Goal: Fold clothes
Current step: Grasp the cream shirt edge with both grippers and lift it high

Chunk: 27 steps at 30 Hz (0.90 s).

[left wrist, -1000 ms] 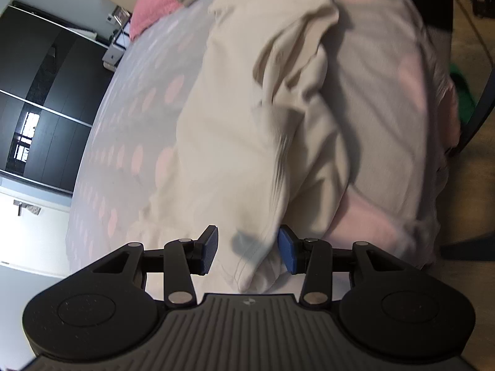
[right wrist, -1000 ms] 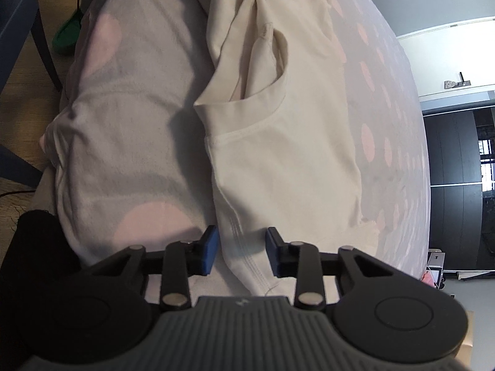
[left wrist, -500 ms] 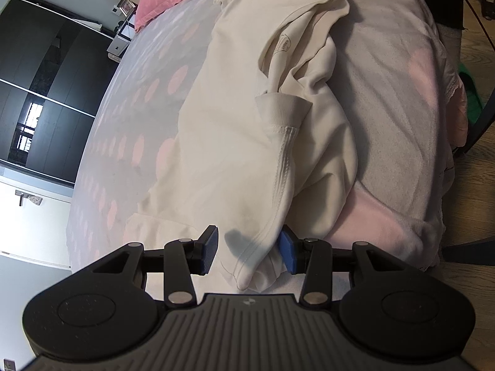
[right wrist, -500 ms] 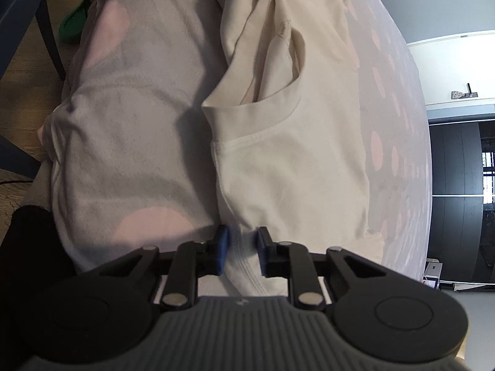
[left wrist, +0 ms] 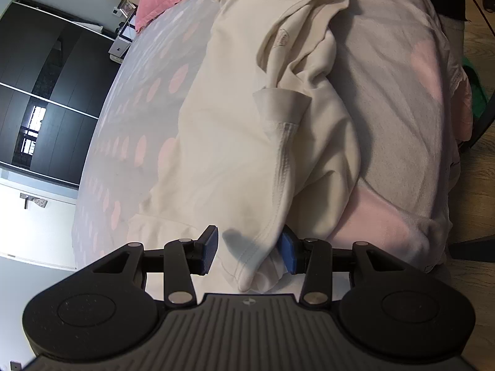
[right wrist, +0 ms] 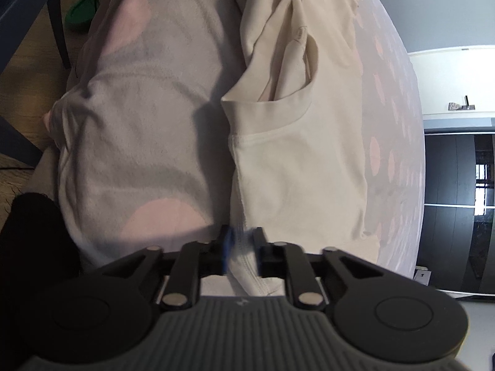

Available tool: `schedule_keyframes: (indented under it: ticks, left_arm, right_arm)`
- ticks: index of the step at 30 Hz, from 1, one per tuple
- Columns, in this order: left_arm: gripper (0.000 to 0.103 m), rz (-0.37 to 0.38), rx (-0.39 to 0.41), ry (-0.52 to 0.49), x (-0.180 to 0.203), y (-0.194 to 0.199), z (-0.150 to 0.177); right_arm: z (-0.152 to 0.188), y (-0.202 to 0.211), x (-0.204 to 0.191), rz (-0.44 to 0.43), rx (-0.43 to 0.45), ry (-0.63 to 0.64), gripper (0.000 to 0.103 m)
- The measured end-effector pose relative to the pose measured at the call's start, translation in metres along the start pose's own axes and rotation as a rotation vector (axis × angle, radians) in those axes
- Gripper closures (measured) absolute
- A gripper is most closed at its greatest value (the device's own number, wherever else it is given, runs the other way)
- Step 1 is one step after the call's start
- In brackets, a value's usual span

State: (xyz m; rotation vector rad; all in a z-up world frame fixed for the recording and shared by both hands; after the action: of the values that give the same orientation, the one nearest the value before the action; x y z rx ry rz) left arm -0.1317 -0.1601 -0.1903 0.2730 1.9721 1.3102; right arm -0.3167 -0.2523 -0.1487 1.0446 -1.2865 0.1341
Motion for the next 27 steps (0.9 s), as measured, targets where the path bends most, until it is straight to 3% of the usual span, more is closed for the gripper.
schedule_keyframes:
  ticks: [2,3,4,7,10,17,23,27]
  left_arm:
    - [0.065,0.006,0.005,0.001,0.0,0.0,-0.001]
    - [0.079,0.011,0.008,0.005,0.0,0.001,-0.002]
    - [0.088,0.021,0.015,0.027,-0.002,0.002,-0.002]
    - [0.096,0.031,0.051,0.096,-0.011,0.011,-0.003]
    - [0.099,0.023,0.09,0.161,-0.023,0.021,-0.005]
    - [0.102,-0.009,0.177,0.348,-0.073,0.056,-0.01]
    - [0.102,-0.082,0.249,0.447,-0.151,0.104,-0.018]
    - [0.102,-0.137,0.234,0.494,-0.202,0.122,-0.031]
  right_arm:
    - [-0.001,0.001,0.004,0.014,0.005,-0.017,0.083]
    - [-0.002,0.001,0.006,0.02,0.008,-0.025,0.095]
    - [-0.003,0.001,0.008,0.027,0.01,-0.033,0.096]
    - [-0.005,0.002,0.013,0.048,0.018,-0.058,0.098]
    - [-0.007,0.004,0.024,0.085,0.02,-0.093,0.098]
    - [-0.012,0.014,0.087,0.295,-0.017,-0.246,0.099]
    - [-0.014,0.02,0.158,0.455,0.001,-0.275,0.099]
    - [-0.02,0.011,0.214,0.508,0.02,-0.336,0.099]
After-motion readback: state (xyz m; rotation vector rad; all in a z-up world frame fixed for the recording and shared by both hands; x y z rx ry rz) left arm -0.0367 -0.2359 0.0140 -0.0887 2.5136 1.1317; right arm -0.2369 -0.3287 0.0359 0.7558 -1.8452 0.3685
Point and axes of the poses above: each gripper's, at about its wrist camera, not at the fingertips, and y roughly against the way its jaws point, x to its right, z to its underside, the point moved 4 cm from there along -y, roughly the way its jaws point, and after that the axes turned 15 degrees about z, right-handed, at the moved point
